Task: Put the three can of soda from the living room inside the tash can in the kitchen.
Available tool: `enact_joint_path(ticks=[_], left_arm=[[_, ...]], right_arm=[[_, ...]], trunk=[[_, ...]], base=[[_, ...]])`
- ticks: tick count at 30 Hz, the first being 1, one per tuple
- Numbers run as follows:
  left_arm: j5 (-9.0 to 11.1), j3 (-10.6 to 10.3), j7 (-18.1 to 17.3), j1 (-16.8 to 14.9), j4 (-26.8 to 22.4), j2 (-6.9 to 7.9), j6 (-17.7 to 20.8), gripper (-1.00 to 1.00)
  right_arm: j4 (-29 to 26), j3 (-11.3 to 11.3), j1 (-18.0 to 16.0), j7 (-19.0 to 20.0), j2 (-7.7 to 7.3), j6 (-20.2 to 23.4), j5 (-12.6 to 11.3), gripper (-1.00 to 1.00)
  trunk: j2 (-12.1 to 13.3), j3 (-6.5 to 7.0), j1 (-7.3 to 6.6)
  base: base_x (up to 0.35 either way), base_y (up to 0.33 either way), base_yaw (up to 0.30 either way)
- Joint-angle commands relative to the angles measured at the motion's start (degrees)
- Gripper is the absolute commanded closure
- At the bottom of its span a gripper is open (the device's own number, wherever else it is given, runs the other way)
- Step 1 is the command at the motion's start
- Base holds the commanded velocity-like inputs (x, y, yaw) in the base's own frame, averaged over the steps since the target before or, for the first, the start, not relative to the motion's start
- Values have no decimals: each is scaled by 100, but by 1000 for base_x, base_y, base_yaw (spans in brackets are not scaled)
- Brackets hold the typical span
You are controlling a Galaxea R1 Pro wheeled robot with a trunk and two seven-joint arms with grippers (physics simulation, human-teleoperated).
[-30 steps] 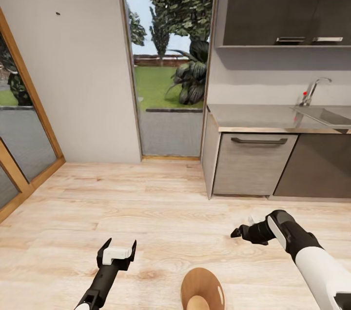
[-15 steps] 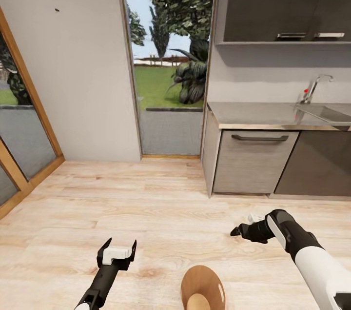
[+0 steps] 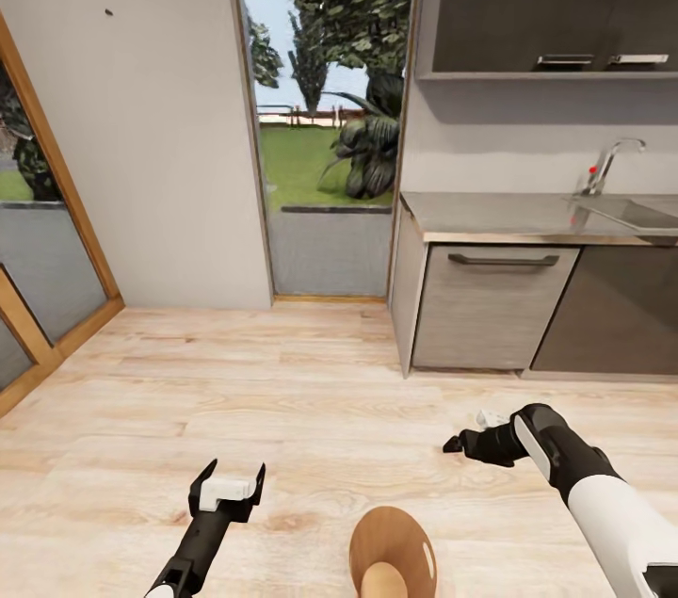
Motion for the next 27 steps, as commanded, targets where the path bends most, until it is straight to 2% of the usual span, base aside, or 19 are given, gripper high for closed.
enact_joint_path(ticks=[1, 20, 27], left_arm=[[0, -3, 2, 0, 0, 1, 0, -100], [-10, -21, 0, -5, 2, -1, 22, -100], [23, 41, -14, -19, 4, -4, 63, -100]], right_arm=[[0, 2, 0, 1, 1, -19, -1, -100], [0, -9, 0, 27, -13, -91, -1, -100], [0, -9, 0, 29, 0, -92, -3, -100]], trunk=[[-42, -18, 23], [-804, -360, 440], [-1084, -485, 594]], base=[[0, 0, 0], [0, 0, 0], [0, 0, 0]])
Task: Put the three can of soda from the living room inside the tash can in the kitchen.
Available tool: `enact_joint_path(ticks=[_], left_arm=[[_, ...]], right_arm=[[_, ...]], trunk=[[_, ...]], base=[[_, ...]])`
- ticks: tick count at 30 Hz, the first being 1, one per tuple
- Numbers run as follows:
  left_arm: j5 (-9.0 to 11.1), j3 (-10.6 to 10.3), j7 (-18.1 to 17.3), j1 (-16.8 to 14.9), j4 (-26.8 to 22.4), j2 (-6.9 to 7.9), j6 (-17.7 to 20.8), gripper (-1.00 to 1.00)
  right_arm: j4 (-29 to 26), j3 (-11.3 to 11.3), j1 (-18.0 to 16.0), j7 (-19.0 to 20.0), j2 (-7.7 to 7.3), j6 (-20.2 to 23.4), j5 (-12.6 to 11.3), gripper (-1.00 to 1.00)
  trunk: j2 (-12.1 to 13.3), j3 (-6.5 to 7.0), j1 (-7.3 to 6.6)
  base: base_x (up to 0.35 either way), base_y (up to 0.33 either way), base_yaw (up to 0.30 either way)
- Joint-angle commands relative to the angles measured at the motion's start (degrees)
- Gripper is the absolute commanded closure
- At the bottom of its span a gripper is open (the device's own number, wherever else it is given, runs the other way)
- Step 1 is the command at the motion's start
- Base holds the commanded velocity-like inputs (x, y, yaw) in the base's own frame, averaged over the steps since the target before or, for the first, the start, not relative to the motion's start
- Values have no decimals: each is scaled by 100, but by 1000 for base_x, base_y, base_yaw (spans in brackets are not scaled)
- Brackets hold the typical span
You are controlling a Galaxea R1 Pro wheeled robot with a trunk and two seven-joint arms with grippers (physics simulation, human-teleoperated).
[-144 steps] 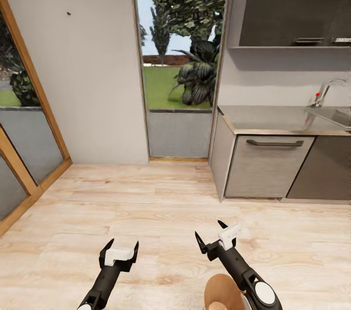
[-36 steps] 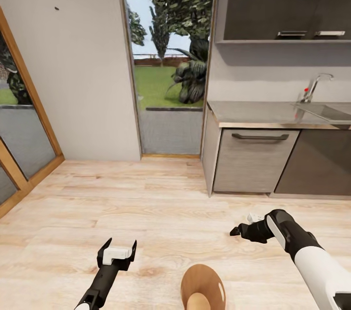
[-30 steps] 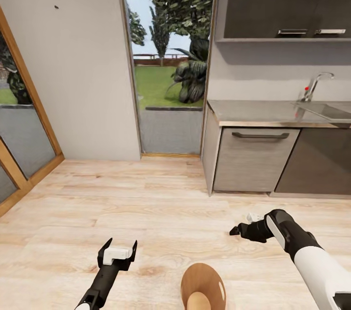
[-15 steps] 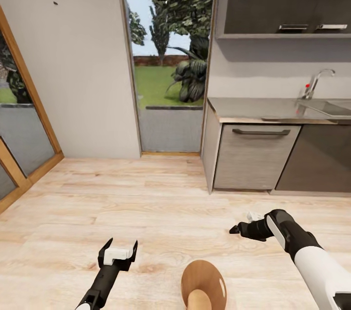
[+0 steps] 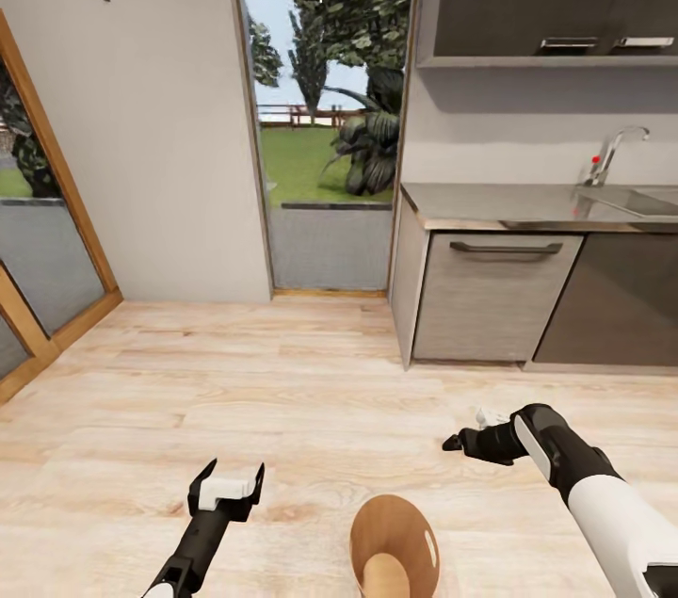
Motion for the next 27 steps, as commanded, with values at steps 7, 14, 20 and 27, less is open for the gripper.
enact_joint_path(ticks=[7, 14, 20, 27], left_arm=[[18, 11, 18, -66, -58, 17, 350, -100], [37, 15, 27, -867, -142, 43, 1167, -100], [181, 18, 7, -1563, -171, 44, 2030, -100], [485, -8, -275, -1827, -150, 14, 2408, -100]], right_arm=[[0, 3, 1, 0, 2, -4, -1, -100], [0, 7, 5, 0, 8, -8, -1, -100], [0, 8, 3, 0, 9, -9, 0, -100], [0, -7, 8, 34, 5, -7, -5, -100]], trunk=[[-282, -126, 154], [-563, -252, 308], [-804, -360, 440], [-1084, -485, 594]], base=[[0, 0, 0], [0, 0, 0], [0, 0, 0], [0, 0, 0]])
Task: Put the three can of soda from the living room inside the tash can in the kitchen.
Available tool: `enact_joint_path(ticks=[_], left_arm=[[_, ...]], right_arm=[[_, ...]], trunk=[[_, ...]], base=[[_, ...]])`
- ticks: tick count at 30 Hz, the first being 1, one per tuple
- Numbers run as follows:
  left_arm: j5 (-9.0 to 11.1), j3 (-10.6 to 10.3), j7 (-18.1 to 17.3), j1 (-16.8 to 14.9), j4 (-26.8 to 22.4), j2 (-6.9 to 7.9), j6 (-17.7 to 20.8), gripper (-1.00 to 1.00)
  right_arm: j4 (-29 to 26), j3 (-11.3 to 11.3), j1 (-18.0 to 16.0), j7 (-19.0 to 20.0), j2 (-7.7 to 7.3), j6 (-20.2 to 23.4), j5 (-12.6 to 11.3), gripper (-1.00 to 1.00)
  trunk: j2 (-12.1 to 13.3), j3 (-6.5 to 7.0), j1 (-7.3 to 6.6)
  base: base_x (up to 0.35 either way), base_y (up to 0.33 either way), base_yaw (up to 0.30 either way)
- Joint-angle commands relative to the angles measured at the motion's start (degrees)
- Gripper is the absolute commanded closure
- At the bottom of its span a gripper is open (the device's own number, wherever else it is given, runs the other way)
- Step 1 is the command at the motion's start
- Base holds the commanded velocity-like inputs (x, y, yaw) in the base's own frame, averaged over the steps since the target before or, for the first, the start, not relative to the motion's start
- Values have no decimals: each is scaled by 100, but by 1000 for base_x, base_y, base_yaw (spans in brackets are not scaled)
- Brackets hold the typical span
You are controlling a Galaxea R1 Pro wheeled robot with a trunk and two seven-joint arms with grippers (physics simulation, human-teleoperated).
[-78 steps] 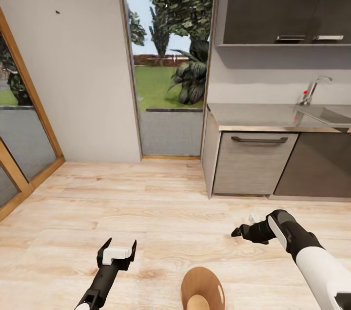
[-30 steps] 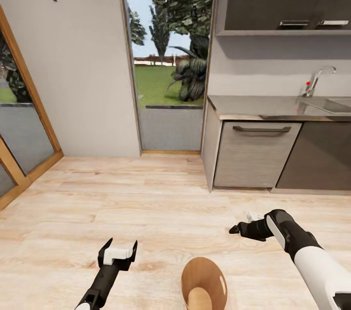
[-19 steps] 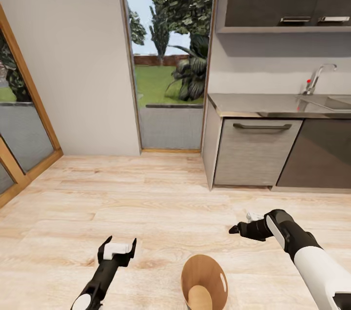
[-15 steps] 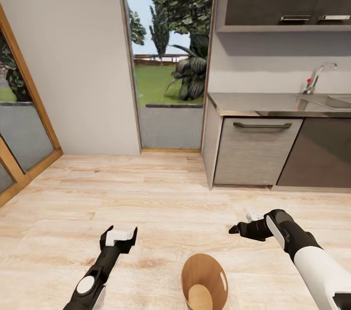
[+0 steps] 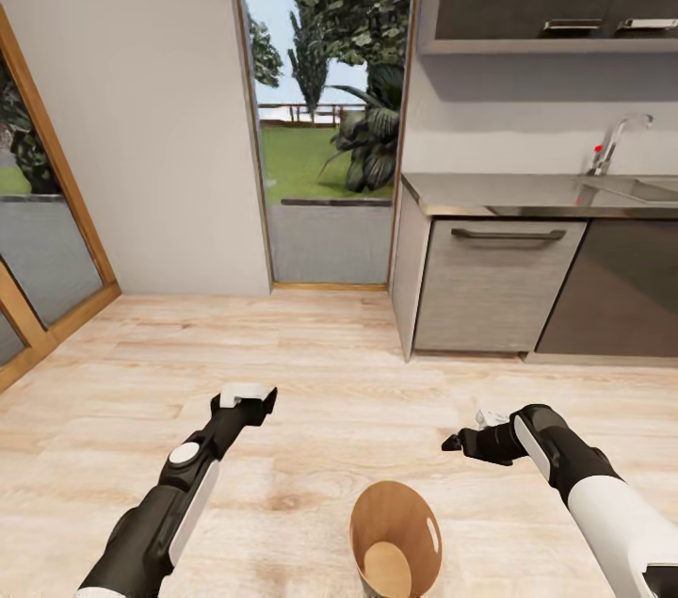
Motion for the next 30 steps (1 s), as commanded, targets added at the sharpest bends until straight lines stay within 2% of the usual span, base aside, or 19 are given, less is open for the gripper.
enact_joint_path(ticks=[1, 30], left_arm=[[4, 5, -30, -2, 5, 4, 7, -100], [17, -41, -146, -13, 14, 24, -27, -100]], right_arm=[[0, -2, 0, 2, -1, 2, -2, -100], [0, -37, 0, 0, -25, 7, -33, -100]], trunk=[[-42, -18, 23], [-1205, -539, 660]], base=[[0, 0, 0], [0, 0, 0]])
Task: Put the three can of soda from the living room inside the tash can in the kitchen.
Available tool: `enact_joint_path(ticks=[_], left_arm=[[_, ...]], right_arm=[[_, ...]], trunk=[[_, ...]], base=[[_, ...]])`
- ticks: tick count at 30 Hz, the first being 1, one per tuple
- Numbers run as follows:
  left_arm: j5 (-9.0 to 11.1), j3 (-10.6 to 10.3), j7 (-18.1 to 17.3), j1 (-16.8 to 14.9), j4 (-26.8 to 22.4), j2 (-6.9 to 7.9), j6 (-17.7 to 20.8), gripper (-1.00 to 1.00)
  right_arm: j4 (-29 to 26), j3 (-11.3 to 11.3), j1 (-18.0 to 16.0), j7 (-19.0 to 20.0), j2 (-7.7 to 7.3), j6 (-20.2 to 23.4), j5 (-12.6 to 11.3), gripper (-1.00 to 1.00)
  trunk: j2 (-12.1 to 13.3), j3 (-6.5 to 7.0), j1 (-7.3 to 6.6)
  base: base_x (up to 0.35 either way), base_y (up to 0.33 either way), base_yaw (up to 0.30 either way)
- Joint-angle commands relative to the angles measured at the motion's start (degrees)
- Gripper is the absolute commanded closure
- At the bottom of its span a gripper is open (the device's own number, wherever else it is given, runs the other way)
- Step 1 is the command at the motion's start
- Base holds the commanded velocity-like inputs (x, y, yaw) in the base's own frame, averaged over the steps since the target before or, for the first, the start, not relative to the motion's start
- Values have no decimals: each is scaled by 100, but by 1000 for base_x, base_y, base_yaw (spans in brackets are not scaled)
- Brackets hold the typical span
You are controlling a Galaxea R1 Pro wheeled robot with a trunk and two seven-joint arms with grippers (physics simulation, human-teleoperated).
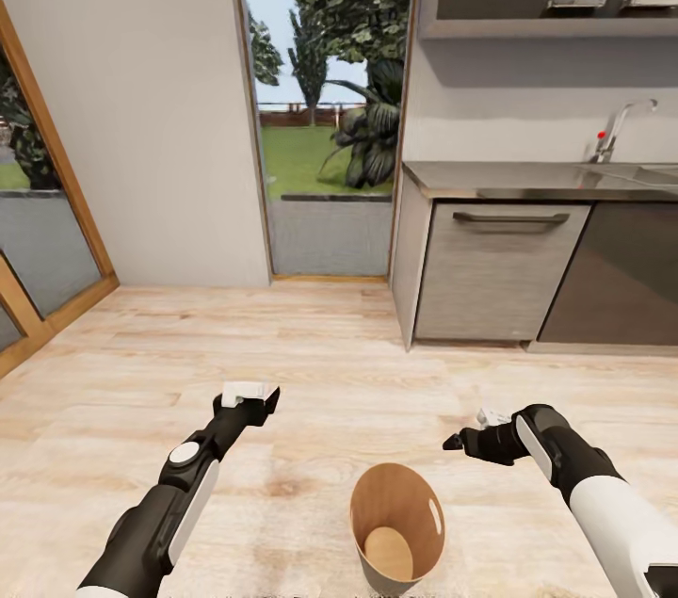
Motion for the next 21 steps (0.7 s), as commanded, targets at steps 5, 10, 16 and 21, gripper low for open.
enact_joint_path(ticks=[5, 10, 16, 21], left_arm=[[1, -3, -3, 0, -2, 5, 2, -100], [1, -4, -5, -3, -2, 1, 1, -100], [3, -4, -6, -4, -3, 3, 6, -100], [3, -4, -9, -3, -2, -1, 8, -100]], right_arm=[[0, -1, 0, 7, 14, 0, -7, -100], [0, 5, 0, 10, 24, 0, -8, -100], [0, 27, 0, -6, 30, 0, -2, -100], [0, 38, 0, -25, 31, -1, 0, -100]], trunk=[[-202, -90, 110], [-403, -180, 220], [-643, -288, 352], [-844, -377, 462]], base=[[0, 0, 0], [0, 0, 0], [0, 0, 0], [0, 0, 0]])
